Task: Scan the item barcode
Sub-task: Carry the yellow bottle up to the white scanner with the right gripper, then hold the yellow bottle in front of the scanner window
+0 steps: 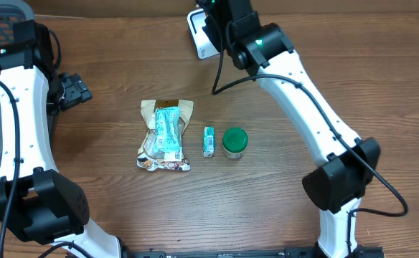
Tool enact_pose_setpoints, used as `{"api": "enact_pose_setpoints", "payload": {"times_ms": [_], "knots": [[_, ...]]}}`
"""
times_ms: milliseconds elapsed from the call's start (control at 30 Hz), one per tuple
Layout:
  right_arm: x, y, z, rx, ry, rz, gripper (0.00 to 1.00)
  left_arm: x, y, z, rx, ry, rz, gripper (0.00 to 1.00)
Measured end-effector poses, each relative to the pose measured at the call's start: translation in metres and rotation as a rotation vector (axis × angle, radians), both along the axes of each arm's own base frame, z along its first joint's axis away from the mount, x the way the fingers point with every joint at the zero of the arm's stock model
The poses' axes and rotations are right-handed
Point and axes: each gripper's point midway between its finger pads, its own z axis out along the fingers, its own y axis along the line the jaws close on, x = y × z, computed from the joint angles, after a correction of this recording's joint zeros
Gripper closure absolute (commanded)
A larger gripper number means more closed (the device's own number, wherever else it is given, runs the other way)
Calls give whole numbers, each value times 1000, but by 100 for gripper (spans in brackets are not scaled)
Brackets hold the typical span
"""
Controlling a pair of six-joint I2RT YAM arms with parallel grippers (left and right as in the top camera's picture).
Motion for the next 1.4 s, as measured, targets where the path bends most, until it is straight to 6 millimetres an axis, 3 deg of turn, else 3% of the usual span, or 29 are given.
{"api": "enact_pose_setpoints", "payload": {"times_ms": [133, 433, 533, 800, 1033, 1400], "knots": [[12, 2, -12, -56, -25, 1, 72, 0, 0, 0, 0, 0, 0, 0], [39, 16, 1, -47, -171, 7, 71, 0, 0, 0, 0, 0, 0, 0], [52, 21, -2, -64, -221, 8, 67, 0, 0, 0, 0, 0, 0, 0], [83, 35, -38, -169, -309, 37, 66, 0, 0, 0, 0, 0, 0, 1], [93, 39, -64, -262, -321, 75, 66, 0, 0, 0, 0, 0, 0, 0], [99, 33, -74, -291, -316, 76, 66, 0, 0, 0, 0, 0, 0, 0]]}}
